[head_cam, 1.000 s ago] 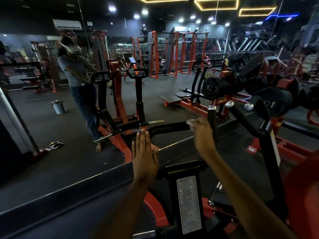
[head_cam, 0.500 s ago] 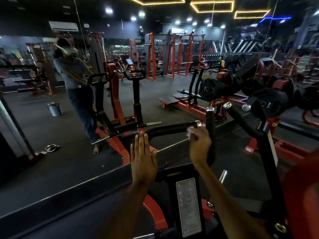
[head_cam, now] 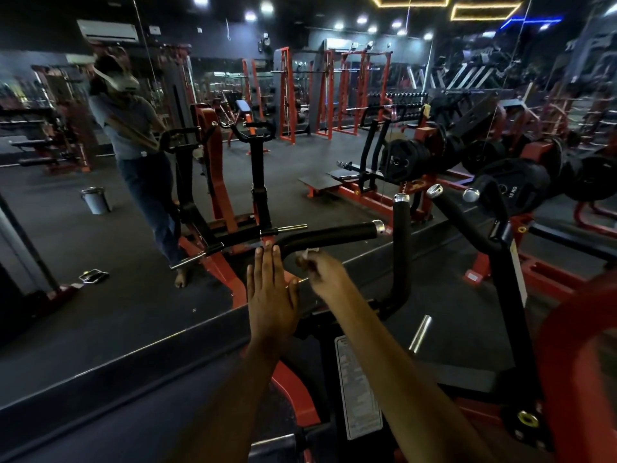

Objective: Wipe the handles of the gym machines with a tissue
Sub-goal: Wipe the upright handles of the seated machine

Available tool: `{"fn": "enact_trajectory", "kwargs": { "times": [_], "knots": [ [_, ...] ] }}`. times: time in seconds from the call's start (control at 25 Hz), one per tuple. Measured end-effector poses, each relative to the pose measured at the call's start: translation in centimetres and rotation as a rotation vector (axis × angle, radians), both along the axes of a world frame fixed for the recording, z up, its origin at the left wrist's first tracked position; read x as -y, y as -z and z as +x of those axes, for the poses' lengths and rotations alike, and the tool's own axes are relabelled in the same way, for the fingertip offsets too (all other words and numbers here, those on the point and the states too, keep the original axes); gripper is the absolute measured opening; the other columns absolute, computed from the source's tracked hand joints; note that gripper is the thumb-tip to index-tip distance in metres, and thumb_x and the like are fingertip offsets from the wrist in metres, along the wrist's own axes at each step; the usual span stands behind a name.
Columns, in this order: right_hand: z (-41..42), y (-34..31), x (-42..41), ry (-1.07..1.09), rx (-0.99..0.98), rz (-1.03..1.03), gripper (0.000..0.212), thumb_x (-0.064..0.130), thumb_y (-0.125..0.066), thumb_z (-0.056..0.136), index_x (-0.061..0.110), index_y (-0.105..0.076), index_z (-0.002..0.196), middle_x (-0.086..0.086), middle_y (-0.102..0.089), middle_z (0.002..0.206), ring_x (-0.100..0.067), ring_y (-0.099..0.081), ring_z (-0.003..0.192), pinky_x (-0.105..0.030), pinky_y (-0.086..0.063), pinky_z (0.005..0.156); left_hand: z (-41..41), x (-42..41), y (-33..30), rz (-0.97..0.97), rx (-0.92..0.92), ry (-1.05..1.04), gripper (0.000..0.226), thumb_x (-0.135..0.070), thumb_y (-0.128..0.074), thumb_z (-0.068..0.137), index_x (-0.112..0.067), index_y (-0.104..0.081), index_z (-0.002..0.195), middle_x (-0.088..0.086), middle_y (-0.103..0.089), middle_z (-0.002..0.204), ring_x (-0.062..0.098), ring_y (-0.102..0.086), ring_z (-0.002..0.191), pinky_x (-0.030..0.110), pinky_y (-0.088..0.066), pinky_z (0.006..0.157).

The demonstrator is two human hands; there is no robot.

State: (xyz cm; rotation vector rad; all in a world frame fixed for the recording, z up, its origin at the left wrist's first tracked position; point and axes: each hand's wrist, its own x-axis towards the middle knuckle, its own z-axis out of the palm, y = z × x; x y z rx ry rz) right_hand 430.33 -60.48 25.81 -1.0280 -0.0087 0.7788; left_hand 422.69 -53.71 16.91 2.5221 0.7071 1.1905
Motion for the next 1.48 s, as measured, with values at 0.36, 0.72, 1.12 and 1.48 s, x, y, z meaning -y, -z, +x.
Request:
{"fn": "enact_trajectory", "kwargs": {
  "times": [0.36, 0.72, 1.12, 1.48],
  "knots": [
    [5.0, -2.3, 3.7, 0.358, 1.337, -0.874, 0.017, -0.001, -0.051, 0.087, -0.003, -0.061, 0.101, -0.017, -0.059, 0.101, -0.024, -0.059, 0.09, -0.035, -0.051, 0.08, -0.3, 0.4, 0.1, 0.055, 0.063, -0.025, 0.066, -0.037, -0.031, 0.098, -0.008, -0.005, 0.152, 0.012, -0.009, 0.16, 0.023, -0.002, 0.149, 0.048, -0.016, 0.119],
    [9.6, -4.5, 5.7, 0.189, 1.552, -1.076, 0.025, 0.003, -0.041, 0.095, -0.008, -0.057, 0.11, -0.012, -0.059, 0.091, -0.023, -0.058, 0.083, -0.007, -0.045, 0.066, -0.3, 0.6, -0.3, 0.046, 0.045, -0.029, 0.066, -0.035, -0.032, 0.097, -0.006, -0.008, 0.151, 0.014, -0.013, 0.16, 0.025, -0.005, 0.149, 0.046, -0.014, 0.119],
    [6.0, -2.0, 2.8, 0.109, 1.681, -0.788, 0.016, 0.01, -0.048, 0.094, 0.003, -0.059, 0.102, 0.0, -0.056, 0.09, -0.004, -0.053, 0.075, -0.01, -0.042, 0.061, -0.4, 0.5, -0.2, 0.05, 0.034, -0.04, 0.066, -0.036, -0.031, 0.097, -0.008, -0.003, 0.15, 0.012, -0.011, 0.16, 0.023, -0.004, 0.149, 0.045, -0.013, 0.119],
    [1.1, -2.1, 1.3, 0.073, 1.733, -0.722, 0.028, -0.006, -0.047, 0.089, -0.008, -0.057, 0.114, -0.025, -0.056, 0.117, -0.034, -0.05, 0.11, -0.031, -0.038, 0.091, -0.9, 1.1, -0.9, 0.036, -0.009, -0.018, 0.065, -0.032, -0.034, 0.096, -0.002, -0.016, 0.151, 0.016, -0.016, 0.16, 0.026, -0.007, 0.149, 0.045, -0.013, 0.121]
  ]
}}
